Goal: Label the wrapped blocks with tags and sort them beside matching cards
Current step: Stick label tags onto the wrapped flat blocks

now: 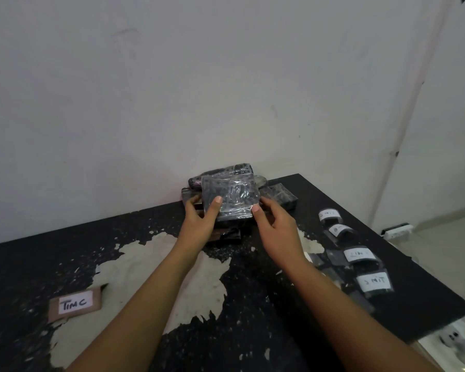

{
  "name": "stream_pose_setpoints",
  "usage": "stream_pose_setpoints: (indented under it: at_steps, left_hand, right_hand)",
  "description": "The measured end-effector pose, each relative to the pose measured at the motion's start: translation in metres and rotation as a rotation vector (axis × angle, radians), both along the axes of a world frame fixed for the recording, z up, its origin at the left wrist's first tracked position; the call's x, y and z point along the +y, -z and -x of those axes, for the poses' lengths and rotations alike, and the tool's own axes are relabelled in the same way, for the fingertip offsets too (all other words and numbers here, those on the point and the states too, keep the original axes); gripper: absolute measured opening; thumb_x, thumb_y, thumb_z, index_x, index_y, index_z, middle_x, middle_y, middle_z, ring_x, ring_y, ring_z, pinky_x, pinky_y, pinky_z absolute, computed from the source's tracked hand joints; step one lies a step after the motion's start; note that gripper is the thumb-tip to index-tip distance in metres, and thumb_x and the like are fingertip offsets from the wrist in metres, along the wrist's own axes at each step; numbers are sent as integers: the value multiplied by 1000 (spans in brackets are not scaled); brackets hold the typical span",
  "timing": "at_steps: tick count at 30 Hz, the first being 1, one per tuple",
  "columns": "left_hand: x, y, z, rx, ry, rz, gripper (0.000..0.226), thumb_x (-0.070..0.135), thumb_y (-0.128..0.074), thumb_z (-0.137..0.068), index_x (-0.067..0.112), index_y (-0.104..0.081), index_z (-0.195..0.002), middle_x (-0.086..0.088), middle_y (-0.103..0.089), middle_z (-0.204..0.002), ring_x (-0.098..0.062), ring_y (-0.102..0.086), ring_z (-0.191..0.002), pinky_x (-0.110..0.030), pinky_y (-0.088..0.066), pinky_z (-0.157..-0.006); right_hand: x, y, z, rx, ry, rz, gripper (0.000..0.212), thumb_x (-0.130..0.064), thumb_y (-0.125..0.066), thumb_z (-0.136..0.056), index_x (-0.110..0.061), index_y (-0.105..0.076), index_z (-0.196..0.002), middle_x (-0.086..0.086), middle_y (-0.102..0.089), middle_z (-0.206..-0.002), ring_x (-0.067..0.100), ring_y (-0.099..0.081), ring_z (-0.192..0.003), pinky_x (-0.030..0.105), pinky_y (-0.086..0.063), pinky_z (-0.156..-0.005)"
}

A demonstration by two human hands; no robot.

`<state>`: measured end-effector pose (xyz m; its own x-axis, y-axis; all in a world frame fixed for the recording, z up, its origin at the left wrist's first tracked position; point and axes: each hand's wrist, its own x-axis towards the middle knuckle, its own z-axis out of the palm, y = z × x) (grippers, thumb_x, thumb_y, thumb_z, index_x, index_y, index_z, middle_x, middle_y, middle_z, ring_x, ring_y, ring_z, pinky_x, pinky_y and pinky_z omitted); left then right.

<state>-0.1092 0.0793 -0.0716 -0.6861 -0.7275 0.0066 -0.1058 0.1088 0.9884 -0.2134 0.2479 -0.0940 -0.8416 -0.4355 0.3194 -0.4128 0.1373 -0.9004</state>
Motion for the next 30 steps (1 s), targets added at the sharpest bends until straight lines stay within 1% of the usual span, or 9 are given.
stream_pose_setpoints:
  at_steps: [3, 5, 7, 11, 15, 19, 22, 27, 30]
  left_hand:
    - [12, 7, -4, -45, 34, -22, 85, 74, -66, -91, 35, -40, -162, 1, -66, -141, -19, -74, -111, -41, -69, -85]
    - [22, 11, -3, -32, 39, -16, 80, 71, -65, -94, 32, -45, -161, 3, -66, -141, -16, -73, -110, -37, -68, -87]
    - [31, 14, 1, -25, 27, 7, 81, 71, -64, -95, 31, -45, -162, 6, -63, -144, -15, -67, -118, -35, -60, -96]
    - [44, 15, 9, -34, 21, 21, 87, 77, -63, -90, 32, -45, -162, 4, -61, -153, -22, -63, -132, -47, -53, -115]
    - [53, 13, 20, -19, 24, 39, 76, 67, -62, -98, 30, -45, -162, 1, -61, -152, -18, -61, -125, -35, -49, -106]
    - [61, 16, 34, -32, 56, 14, 77, 69, -62, -97, 30, -45, -161, 4, -62, -148, -19, -63, -126, -39, -52, -111]
    - [68, 17, 45, -28, 72, 3, 73, 67, -63, -98, 31, -46, -160, 7, -63, -141, -15, -62, -120, -35, -51, -107]
    - [70, 22, 53, -31, 95, 18, 73, 65, -63, -99, 31, -46, -161, 7, -65, -140, -13, -64, -120, -34, -52, -105]
    - [67, 23, 51, -40, 83, 12, 76, 68, -64, -97, 31, -45, -161, 8, -63, -138, -15, -62, -123, -34, -50, -106]
  right_hand:
    - [16, 3, -7, -18, -16, -16, 48, -48, -65, -108, -25, -63, -151, -17, -68, -133, -2, -65, -118, 16, -52, -97]
    - [25, 6, -7, -40, -13, -14, 47, -48, -68, -106, -27, -65, -148, -20, -69, -126, -4, -66, -115, 22, -55, -100]
    - [35, 10, -3, -50, 2, -8, 47, -50, -70, -104, -28, -67, -145, -22, -71, -123, -4, -68, -114, 28, -59, -101]
    - [49, 11, 8, -62, 19, -2, 41, -53, -70, -103, -32, -70, -138, -20, -75, -120, -4, -71, -109, 27, -60, -95]
    - [60, 11, 27, -67, 52, -10, 24, -53, -59, -109, -37, -71, -122, -17, -77, -110, -1, -72, -102, 27, -58, -89]
    - [68, 15, 54, -99, 142, -66, 23, -39, -62, -110, -27, -70, -128, -12, -74, -110, 4, -70, -104, 34, -61, -93]
    - [72, 19, 67, -109, 150, -92, 21, -32, -64, -110, -26, -69, -130, -13, -74, -110, 4, -71, -102, 30, -61, -89]
    - [82, 21, 73, 41, 63, -370, 26, -25, -60, -108, -29, -67, -133, -11, -74, -111, 4, -71, -89, 28, -60, -78]
    - [86, 25, 79, 114, -67, -584, 36, -32, -61, -100, -42, -61, -135, -5, -70, -124, 10, -67, -107, 39, -61, -93]
